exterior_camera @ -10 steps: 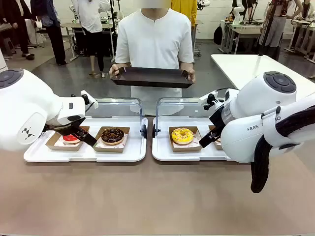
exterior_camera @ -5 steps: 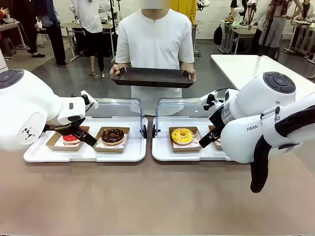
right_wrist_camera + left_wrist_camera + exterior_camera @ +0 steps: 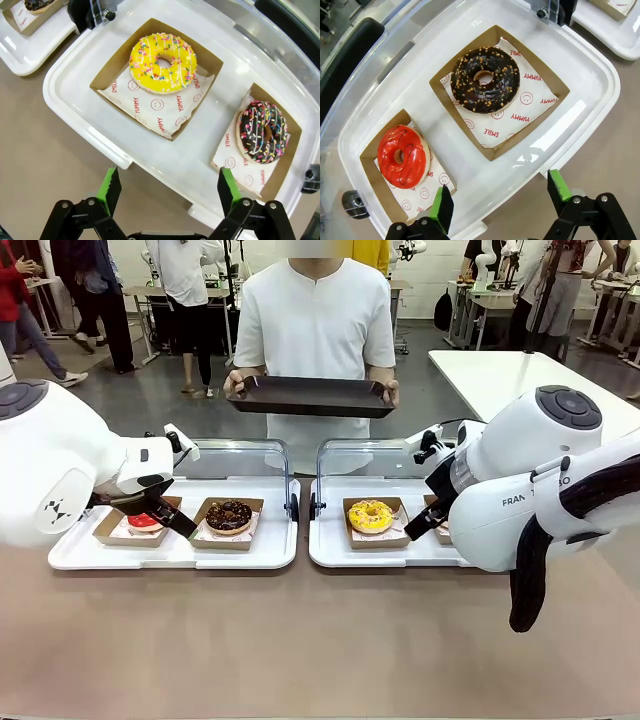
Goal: Provide the desired donut to the person.
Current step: Pick up and lift the Paper togo box containing the Donut pointed at by the person.
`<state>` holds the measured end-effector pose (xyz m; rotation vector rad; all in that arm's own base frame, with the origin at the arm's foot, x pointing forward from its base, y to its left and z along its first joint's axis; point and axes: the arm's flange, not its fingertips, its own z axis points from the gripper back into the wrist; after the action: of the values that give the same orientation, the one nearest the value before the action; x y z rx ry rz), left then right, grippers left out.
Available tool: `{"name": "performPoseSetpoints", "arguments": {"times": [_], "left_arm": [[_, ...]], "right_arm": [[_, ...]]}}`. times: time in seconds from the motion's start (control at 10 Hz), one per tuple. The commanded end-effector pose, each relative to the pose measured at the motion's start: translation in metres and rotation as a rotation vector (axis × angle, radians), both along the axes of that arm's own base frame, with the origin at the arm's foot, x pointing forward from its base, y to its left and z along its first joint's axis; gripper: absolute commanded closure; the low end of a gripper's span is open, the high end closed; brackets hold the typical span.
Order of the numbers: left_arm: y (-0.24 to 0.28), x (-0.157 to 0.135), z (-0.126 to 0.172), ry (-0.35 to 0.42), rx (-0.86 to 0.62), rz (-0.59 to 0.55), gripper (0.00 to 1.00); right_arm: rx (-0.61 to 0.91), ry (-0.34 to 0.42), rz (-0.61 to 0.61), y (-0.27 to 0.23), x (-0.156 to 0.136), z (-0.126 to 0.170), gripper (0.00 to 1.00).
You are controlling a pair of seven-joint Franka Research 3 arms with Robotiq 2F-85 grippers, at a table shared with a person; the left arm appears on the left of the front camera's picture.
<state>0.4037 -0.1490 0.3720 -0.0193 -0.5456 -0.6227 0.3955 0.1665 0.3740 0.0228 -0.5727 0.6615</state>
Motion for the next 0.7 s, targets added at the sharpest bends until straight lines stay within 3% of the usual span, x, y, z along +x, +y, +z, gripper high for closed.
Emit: {"name": "performPoseSetpoints", "arguments": {"times": [0.0, 0.6], "left_arm": [[0.0, -0.0001, -0.0001, 0.0, 0.0, 0.0, 0.0], [0.0, -0.0001, -0.0001, 0.0, 0.0, 0.0, 0.0]], "right_arm": [[0.0, 0.0, 0.001, 0.0001, -0.0001, 0.0, 0.0], [0.0, 0.0, 0.001, 0.0001, -0.0001, 0.0, 0.0]]}}
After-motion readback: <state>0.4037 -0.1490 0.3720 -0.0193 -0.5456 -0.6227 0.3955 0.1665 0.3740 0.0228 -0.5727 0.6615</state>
